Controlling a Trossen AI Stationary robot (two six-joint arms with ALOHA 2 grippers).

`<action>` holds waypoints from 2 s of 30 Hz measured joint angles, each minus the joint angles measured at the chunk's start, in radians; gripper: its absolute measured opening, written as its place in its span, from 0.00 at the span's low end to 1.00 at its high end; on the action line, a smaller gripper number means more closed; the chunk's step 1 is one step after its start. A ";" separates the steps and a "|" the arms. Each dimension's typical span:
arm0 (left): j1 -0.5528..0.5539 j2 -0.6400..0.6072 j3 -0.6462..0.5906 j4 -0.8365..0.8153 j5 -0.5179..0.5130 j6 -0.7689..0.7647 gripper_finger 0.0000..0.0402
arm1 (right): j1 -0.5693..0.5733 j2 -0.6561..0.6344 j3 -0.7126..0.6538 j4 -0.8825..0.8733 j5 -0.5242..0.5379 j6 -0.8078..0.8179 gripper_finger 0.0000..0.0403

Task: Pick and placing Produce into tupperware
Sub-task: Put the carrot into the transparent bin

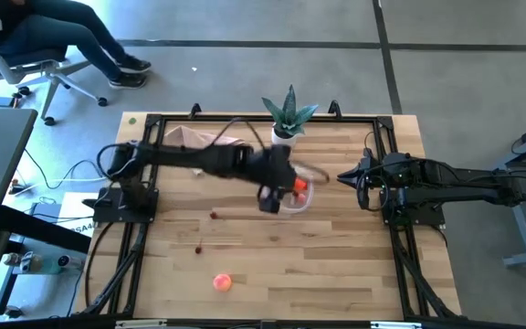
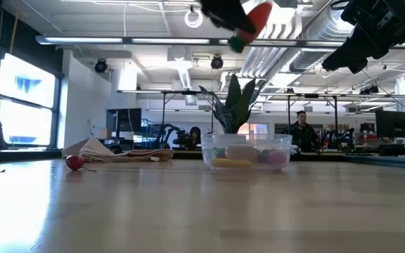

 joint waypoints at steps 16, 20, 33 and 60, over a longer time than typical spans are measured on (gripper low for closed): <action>0.078 0.250 -0.005 -0.034 0.078 -0.029 0.42 | 0.000 0.000 0.000 0.000 0.000 0.000 0.09; 0.080 0.269 -0.001 -0.059 0.066 -0.029 0.42 | 0.000 0.000 0.000 0.000 0.000 0.000 0.09; 0.051 0.330 -0.005 -0.117 -0.011 -0.024 0.42 | 0.000 0.000 0.000 0.000 0.000 0.000 0.09; 0.021 0.344 -0.004 -0.141 -0.064 -0.005 0.42 | 0.000 0.000 0.000 0.000 0.000 0.000 0.09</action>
